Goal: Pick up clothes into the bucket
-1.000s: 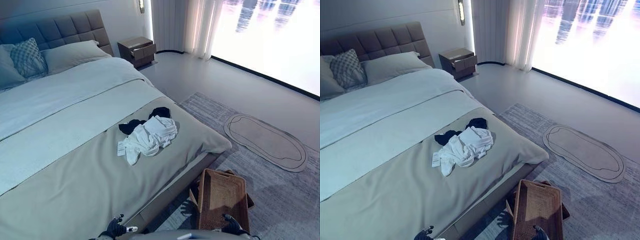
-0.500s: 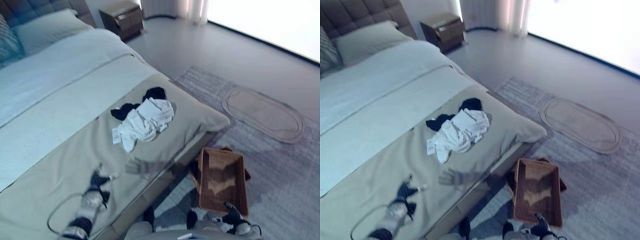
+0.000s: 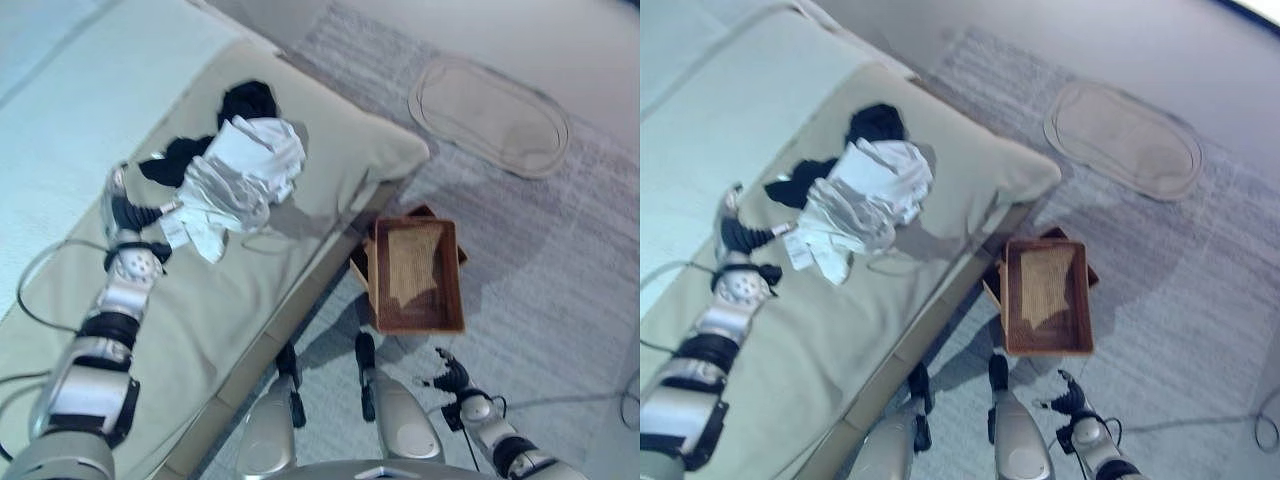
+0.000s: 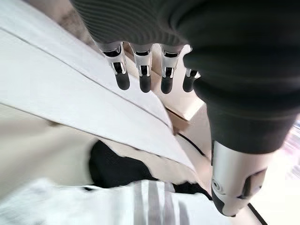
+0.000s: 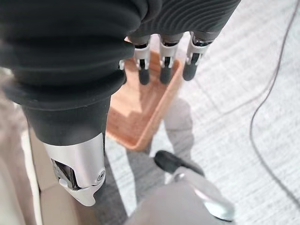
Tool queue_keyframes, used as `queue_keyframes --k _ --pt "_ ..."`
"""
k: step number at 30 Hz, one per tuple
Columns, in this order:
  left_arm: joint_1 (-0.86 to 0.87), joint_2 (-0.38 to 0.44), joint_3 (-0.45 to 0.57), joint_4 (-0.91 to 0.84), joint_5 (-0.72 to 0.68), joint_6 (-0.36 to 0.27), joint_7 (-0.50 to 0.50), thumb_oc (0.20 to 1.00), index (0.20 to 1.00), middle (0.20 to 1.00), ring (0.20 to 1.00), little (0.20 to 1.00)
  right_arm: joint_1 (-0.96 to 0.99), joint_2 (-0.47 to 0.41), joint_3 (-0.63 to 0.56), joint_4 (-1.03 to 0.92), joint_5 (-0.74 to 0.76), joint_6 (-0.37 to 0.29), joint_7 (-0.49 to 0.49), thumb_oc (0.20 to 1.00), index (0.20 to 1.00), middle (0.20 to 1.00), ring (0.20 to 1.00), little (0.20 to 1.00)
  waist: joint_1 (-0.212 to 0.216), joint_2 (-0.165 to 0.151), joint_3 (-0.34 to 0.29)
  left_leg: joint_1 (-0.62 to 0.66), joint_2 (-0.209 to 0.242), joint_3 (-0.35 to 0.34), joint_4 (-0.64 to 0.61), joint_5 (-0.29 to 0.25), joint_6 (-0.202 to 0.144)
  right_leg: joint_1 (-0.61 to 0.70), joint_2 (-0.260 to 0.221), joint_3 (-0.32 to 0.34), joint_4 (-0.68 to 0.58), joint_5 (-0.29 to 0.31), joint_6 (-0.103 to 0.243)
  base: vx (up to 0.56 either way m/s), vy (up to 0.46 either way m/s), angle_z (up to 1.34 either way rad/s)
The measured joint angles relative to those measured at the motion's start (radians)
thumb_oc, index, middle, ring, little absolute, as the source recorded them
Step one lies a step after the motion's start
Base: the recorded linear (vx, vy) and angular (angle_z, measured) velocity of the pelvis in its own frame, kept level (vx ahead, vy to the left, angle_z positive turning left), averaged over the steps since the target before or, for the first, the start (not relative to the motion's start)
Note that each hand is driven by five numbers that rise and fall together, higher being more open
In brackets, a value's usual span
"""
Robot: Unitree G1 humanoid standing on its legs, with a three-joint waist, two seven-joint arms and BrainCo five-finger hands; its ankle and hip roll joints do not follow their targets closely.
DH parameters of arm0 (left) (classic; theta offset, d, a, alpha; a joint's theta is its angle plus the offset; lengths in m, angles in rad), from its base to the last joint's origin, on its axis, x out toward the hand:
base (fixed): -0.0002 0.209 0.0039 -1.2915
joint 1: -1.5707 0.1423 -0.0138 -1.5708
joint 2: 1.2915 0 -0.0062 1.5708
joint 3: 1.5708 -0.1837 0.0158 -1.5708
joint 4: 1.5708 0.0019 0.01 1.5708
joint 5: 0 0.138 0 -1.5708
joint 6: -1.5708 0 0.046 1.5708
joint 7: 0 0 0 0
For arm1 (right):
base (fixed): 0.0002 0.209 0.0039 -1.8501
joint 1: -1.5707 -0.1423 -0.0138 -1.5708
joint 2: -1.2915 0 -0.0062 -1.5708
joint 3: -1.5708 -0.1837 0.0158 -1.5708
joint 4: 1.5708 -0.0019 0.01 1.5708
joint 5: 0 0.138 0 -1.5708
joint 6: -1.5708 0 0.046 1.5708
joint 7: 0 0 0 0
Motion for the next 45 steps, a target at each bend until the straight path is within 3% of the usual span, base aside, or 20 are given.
queue_keyframes --k 4,9,10,12,16,17,18,19,20,28,34,37,45 --pt "-0.122 0.009 -0.089 0.079 0.036 0.003 0.001 1.000 1.000 1.000 1.000 1.000 -0.009 -0.010 0.013 -0.061 0.036 -0.025 -0.004 1.000 1.000 1.000 1.000 1.000 -0.020 -0.005 0.027 -0.094 0.002 0.011 0.071 -0.028 0.016 -0.088 -0.002 0.020 0.039 0.003 0.001 -0.06 0.051 -0.12" --pt "-0.183 0.014 -0.124 0.166 0.053 0.017 -0.007 1.000 1.000 1.000 1.000 1.000 -0.034 -0.013 0.018 -0.129 0.077 -0.045 -0.015 1.000 1.000 1.000 1.000 1.000 -0.051 -0.020 0.067 -0.221 0.010 0.024 0.179 -0.056 0.034 -0.216 -0.002 0.043 0.127 0.003 0.001 -0.01 0.045 -0.13" --pt "-0.189 0.016 -0.123 0.184 0.053 0.018 -0.007 1.000 1.000 1.000 1.000 1.000 -0.033 -0.019 0.018 -0.157 0.089 -0.056 -0.015 1.000 1.000 1.000 1.000 1.000 -0.052 -0.022 0.068 -0.267 0.027 0.023 0.226 -0.111 0.033 -0.254 0.015 0.046 0.141 -0.010 0.001 -0.04 -0.010 -0.25" --pt "-0.210 0.022 -0.125 0.196 0.052 0.020 -0.007 1.000 1.000 1.000 1.000 1.000 -0.032 -0.022 0.019 -0.186 0.102 -0.070 -0.021 1.000 1.000 1.000 1.000 1.000 -0.061 -0.028 0.072 -0.344 0.036 0.021 0.292 -0.117 0.038 -0.315 0.021 0.050 0.174 -0.008 0.001 -0.03 -0.014 -0.13" --pt "-0.268 0.049 -0.134 0.231 0.049 0.020 0.000 1.000 1.000 1.000 1.000 1.000 -0.043 -0.025 0.041 -0.217 0.126 -0.087 -0.024 1.000 1.000 1.000 1.000 1.000 -0.066 -0.066 0.095 -0.477 0.071 0.012 0.423 -0.167 0.047 -0.423 0.043 0.064 0.238 -0.008 0.001 0.00 -0.039 -0.14" --pt "-0.282 0.055 -0.144 0.235 0.048 0.020 0.002 0.909 0.909 0.909 0.909 0.909 -0.041 -0.026 0.045 -0.224 0.136 -0.087 -0.026 1.000 1.000 1.000 1.000 1.000 -0.068 -0.073 0.097 -0.498 0.079 0.011 0.451 -0.176 0.047 -0.435 0.049 0.064 0.245 -0.008 0.000 0.00 -0.049 -0.11" --pt "-0.288 0.060 -0.148 0.237 0.048 0.021 0.002 0.573 0.573 0.573 0.573 0.573 -0.041 -0.026 0.046 -0.224 0.138 -0.087 -0.026 1.000 1.000 1.000 1.000 1.000 -0.069 -0.074 0.098 -0.507 0.082 0.008 0.462 -0.181 0.046 -0.439 0.051 0.064 0.247 -0.008 0.000 0.00 -0.029 -0.05" --pt "-0.305 0.065 -0.161 0.238 0.046 0.022 0.001 0.297 0.297 0.297 0.297 0.297 -0.040 -0.026 0.047 -0.227 0.142 -0.088 -0.030 1.000 1.000 1.000 1.000 1.000 -0.069 -0.075 0.098 -0.520 0.082 0.003 0.471 -0.185 0.047 -0.447 0.051 0.064 0.251 -0.008 0.000 0.00 0.000 0.00" --pt "-0.319 0.066 -0.160 0.241 0.039 0.023 0.000 0.200 0.200 0.200 0.200 0.200 -0.040 -0.026 0.048 -0.229 0.152 -0.088 -0.031 1.000 1.000 1.000 1.000 1.000 -0.068 -0.075 0.097 -0.526 0.080 0.001 0.477 -0.185 0.047 -0.449 0.049 0.065 0.250 -0.008 0.000 0.01 -0.006 0.05" --pt "-0.340 0.077 -0.158 0.253 0.014 0.030 -0.036 0.200 0.200 0.200 0.200 0.200 -0.039 -0.020 0.058 -0.254 0.155 -0.097 -0.029 1.000 1.000 1.000 1.000 1.000 -0.064 -0.080 0.094 -0.523 0.074 -0.003 0.483 -0.187 0.055 -0.434 0.043 0.063 0.233 0.004 0.008 0.00 0.000 0.00" --pt "-0.258 0.063 -0.107 0.214 -0.016 0.028 -0.071 0.200 0.200 0.200 0.200 0.200 -0.039 -0.022 0.062 -0.254 0.154 -0.097 -0.029 1.000 1.000 1.000 1.000 1.000 -0.044 -0.080 0.093 -0.428 0.057 -0.003 0.440 -0.180 0.064 -0.356 0.030 0.056 0.227 0.003 0.007 0.00 -0.014 0.05" --pt "-0.151 0.073 -0.040 0.064 -0.039 0.027 -0.078 0.200 0.200 0.200 0.200 0.200 -0.035 -0.031 0.054 -0.271 0.152 -0.094 -0.026 1.000 1.000 1.000 1.000 1.000 -0.026 -0.074 0.089 -0.350 0.040 -0.009 0.381 -0.152 0.076 -0.294 0.010 0.041 0.226 -0.011 0.001 -0.07 -0.104 0.19" --pt "0.161 0.120 0.194 -0.383 -0.105 -0.042 -0.008 0.200 0.200 0.200 0.200 0.200 0.024 -0.052 0.009 -0.333 0.134 -0.093 -0.008 1.000 1.000 1.000 1.000 1.000 0.051 -0.050 0.063 -0.111 -0.009 -0.049 0.210 -0.096 0.058 -0.086 -0.031 -0.006 0.173 -0.038 -0.004 0.06 -0.041 0.25"
